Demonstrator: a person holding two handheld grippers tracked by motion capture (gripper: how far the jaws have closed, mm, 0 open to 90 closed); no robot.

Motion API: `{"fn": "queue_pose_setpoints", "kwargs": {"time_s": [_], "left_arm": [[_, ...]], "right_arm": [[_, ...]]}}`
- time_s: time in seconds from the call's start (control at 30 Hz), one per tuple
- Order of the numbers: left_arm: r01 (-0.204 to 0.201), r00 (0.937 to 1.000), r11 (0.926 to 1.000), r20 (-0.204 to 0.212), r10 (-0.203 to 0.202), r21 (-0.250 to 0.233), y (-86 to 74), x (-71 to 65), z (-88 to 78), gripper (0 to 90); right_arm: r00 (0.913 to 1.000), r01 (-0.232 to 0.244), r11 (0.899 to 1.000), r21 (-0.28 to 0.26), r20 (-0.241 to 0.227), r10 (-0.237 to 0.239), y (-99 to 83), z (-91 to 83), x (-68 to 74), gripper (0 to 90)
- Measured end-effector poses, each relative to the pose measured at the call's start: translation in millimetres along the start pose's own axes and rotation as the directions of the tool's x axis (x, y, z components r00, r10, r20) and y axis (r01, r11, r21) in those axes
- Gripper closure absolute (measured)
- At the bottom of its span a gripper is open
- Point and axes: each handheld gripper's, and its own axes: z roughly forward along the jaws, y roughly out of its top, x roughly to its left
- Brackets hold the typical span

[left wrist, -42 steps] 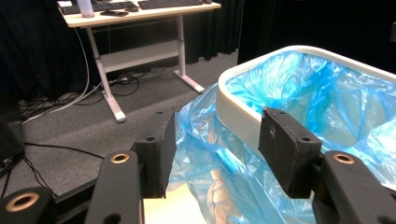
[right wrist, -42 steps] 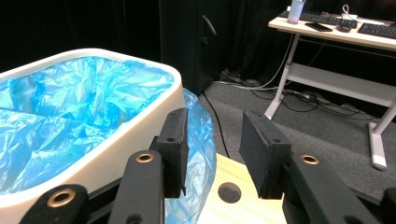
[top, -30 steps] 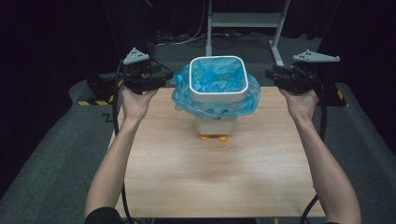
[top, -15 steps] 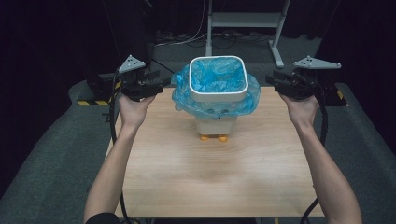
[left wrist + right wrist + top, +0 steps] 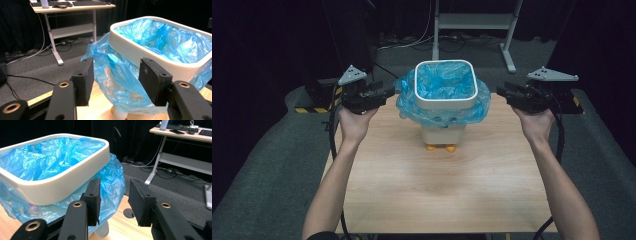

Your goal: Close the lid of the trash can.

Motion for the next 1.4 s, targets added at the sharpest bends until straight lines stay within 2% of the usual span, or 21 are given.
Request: {"fn": "queue_pose_setpoints", "kwargs": {"time_s": [0.13,0.4,1.4], "left_arm": [[-0.001,1.0000,1.0000,-0.002,0.001,-0.005,-3.2,-1.7,-2.4,46.1],[0.006,1.0000,0.9999,0.004,-0.006,-0.014,-8.2,-2.5,-5.6,46.1],[0.014,0.9999,0.9999,-0.002,-0.014,0.006,-35.5,-4.8,-10.0,46.0]], "right_arm": [[1.0000,0.002,1.000,-0.014,-0.002,-0.002,-0.5,-3.7,1.5,61.9],[0.9999,-0.011,1.000,-0.007,-0.005,0.011,-10.4,-5.8,0.7,61.9],[0.9983,-0.056,0.998,-0.005,-0.017,0.056,-41.3,-9.6,-3.0,61.7]]}}
